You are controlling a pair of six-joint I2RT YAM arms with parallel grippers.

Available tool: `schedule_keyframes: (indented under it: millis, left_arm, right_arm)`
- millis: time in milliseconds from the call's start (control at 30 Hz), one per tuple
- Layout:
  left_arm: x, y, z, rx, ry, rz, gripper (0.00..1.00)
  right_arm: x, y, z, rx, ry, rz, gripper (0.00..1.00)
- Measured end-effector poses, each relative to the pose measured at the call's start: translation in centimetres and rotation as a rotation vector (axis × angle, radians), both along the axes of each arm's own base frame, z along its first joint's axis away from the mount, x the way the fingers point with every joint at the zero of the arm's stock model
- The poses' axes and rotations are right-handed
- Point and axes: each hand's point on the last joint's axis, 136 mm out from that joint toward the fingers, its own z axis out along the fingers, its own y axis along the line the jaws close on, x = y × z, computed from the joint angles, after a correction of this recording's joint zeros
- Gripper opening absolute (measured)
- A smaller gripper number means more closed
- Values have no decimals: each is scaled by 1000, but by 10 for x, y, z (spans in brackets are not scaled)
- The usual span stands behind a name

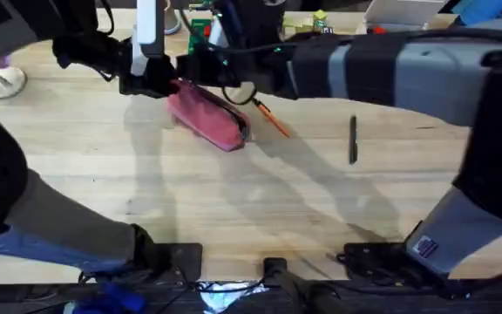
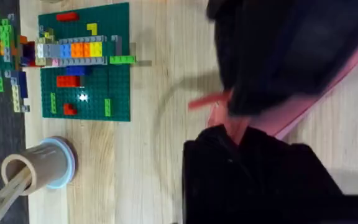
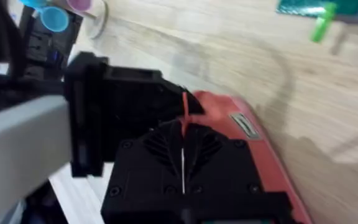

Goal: Unzip the bag, pick up the pens from the table one at a time and place them inside, then zip the bag closed.

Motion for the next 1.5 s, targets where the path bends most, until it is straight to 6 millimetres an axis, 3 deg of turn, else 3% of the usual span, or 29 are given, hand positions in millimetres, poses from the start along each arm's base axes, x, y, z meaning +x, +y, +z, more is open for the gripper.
schedule_keyframes:
  millis: [233, 667, 833, 1000, 1133, 1267, 1333, 1500]
  left_arm:
    - [0, 1, 0, 3, 1, 2, 44]
    - [2, 7, -1, 12, -4, 21, 44]
    - [2, 7, -1, 9, -2, 21, 44]
    - [2, 5, 0, 4, -3, 16, 44]
    - [2, 4, 0, 4, -3, 16, 44]
    - [2, 4, 0, 4, -3, 16, 44]
    - [2, 4, 0, 3, -3, 16, 44]
    - [2, 4, 0, 3, -3, 16, 44]
  right_arm:
    - [6, 25, 0, 11, -15, 21, 30]
    - [10, 31, 1, 12, -35, 23, 34]
    - [12, 25, -4, -24, -32, 15, 252]
    - [16, 15, -7, -73, -35, 26, 321]
    - [17, -6, -10, -136, -13, 23, 436]
    - [25, -33, -4, -182, -5, 1, 691]
    - [28, -48, 3, -207, -12, -4, 955]
    - [26, -78, 21, -262, -26, -7, 995]
